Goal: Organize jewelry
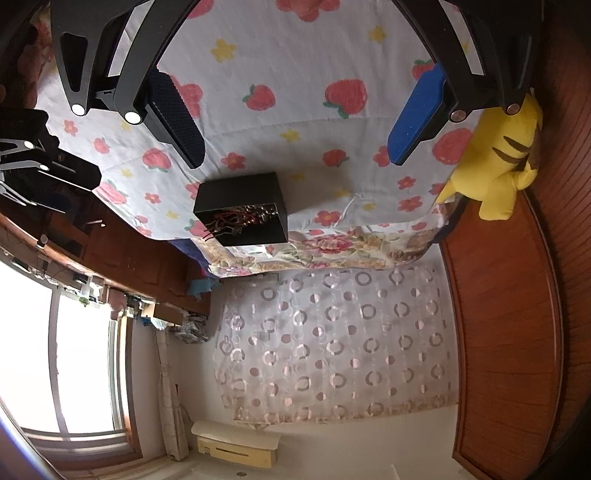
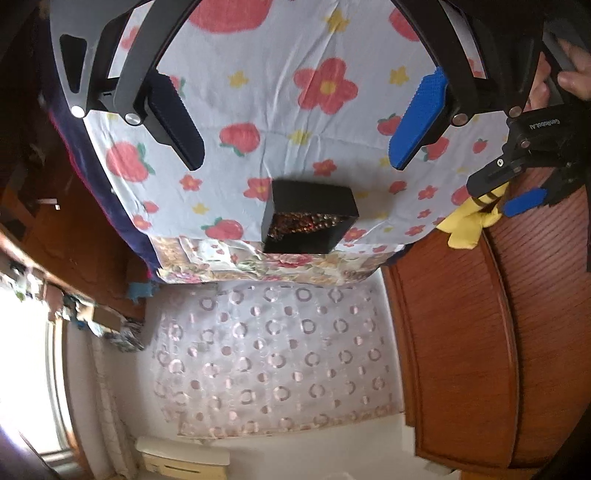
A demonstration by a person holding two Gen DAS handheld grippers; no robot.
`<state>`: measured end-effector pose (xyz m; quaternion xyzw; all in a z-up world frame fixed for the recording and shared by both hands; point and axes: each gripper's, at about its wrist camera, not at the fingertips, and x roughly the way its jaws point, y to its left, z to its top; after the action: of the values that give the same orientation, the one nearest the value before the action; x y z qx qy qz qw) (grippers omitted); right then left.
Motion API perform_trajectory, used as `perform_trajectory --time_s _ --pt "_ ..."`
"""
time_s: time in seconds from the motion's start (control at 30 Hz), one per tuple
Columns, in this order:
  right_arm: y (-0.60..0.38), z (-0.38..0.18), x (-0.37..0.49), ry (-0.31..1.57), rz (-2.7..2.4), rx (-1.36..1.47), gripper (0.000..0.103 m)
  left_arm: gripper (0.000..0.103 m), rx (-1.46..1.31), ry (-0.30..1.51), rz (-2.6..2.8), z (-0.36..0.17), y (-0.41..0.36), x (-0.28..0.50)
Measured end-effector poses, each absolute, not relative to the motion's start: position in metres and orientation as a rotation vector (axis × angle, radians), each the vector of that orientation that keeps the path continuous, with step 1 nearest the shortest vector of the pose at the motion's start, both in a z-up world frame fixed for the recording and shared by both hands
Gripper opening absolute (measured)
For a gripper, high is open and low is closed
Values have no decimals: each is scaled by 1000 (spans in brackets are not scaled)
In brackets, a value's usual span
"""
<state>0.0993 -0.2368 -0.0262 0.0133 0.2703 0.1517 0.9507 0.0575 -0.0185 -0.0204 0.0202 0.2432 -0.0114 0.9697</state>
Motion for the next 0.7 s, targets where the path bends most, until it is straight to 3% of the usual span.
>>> perform_trajectory --time_s 0.7 --pt "-238 -34 80 511 260 20 101 96 23 500 1 -24 -11 41"
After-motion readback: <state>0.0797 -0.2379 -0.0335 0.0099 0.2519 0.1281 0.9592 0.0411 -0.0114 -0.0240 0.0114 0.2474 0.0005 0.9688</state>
